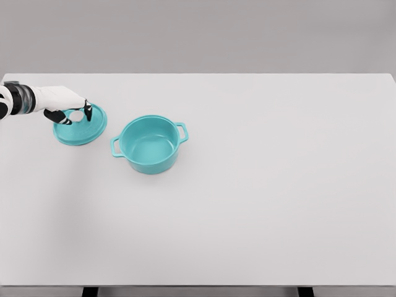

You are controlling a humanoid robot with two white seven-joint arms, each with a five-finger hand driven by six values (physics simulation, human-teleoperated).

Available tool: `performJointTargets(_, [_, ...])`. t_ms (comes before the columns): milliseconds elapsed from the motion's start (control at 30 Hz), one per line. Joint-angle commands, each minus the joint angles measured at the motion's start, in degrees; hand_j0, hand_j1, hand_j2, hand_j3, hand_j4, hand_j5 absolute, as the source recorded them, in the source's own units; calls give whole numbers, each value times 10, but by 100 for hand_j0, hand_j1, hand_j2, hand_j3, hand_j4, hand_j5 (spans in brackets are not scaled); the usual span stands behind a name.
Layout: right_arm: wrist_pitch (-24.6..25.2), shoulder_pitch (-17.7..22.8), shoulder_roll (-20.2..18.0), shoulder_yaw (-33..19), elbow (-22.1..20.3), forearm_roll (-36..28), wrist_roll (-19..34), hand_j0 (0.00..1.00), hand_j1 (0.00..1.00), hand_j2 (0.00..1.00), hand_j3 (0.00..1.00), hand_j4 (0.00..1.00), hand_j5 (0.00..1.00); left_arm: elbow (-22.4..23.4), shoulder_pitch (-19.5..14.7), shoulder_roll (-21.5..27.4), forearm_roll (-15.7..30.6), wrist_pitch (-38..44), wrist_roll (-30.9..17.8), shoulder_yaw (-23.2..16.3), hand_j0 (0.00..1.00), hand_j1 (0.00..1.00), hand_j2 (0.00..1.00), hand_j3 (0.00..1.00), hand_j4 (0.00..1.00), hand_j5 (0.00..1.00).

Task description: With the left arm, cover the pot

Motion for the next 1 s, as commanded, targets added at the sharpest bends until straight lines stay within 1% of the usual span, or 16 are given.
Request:
performJointTargets(0, [0,0,0,-1,0,0,0,100,100,100,100,100,100,0,0,1,1,1,0,1,51,51,51,51,51,51])
performJointTargets(267, [0,0,0,0,0,0,0,100,100,100,100,100,100,-4,-1,8,2,-3,0,1,48,48,48,48,48,48])
performJointTargets(467, [0,0,0,0,0,0,0,100,100,100,100,100,100,-12,-8,28,6,-11,0,1,48,48,48,48,48,48])
performJointTargets(533, [0,0,0,0,0,0,0,100,100,100,100,100,100,-16,-10,35,7,-35,0,1,48,48,48,48,48,48])
performJointTargets(700, [0,0,0,0,0,0,0,100,100,100,100,100,100,-18,-26,44,16,-69,-3,1,48,48,48,48,48,48])
performJointTargets(833, [0,0,0,0,0,0,0,100,100,100,100,100,100,-18,-39,45,36,-69,-8,1,48,48,48,48,48,48])
performJointTargets(900, [0,0,0,0,0,0,0,100,100,100,100,100,100,-47,-40,59,44,-69,-10,1,48,48,48,48,48,48])
performJointTargets(967, [0,0,0,-1,0,0,0,100,100,100,100,100,100,-59,-43,59,53,-69,-27,1,48,48,48,48,48,48])
